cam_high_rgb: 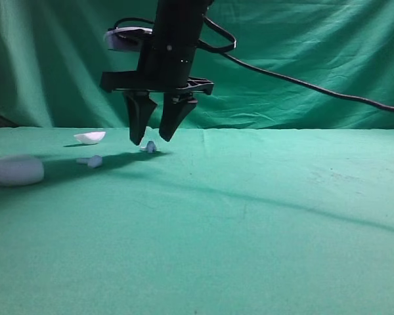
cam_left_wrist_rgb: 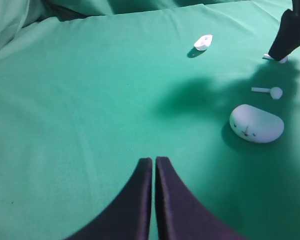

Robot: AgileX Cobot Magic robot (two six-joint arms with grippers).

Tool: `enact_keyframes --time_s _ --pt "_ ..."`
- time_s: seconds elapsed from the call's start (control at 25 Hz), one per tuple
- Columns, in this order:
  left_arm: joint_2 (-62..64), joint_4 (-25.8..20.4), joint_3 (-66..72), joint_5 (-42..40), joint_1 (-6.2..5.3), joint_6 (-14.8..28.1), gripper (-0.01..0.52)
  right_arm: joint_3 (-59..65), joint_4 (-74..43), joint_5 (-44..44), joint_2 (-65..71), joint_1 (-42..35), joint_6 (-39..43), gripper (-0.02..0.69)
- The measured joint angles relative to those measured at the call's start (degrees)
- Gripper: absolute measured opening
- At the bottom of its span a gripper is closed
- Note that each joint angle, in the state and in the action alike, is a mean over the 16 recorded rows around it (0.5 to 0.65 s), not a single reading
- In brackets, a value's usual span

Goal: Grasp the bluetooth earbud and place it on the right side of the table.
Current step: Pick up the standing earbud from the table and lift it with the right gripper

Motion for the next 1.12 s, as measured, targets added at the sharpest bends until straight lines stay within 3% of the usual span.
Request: enact_keyframes --time_s 0.44,1.12 --pt "0.0 0.0 0.0 0.0 0.0 0.0 0.0 -0.1 -0.1 -1.9 1.6 0.0 2.3 0.338" --pt "0.0 0.0 0.0 0.0 0.0 0.0 0.0 -3.9 -1.5 5.1 -0.6 -0.1 3.7 0.09"
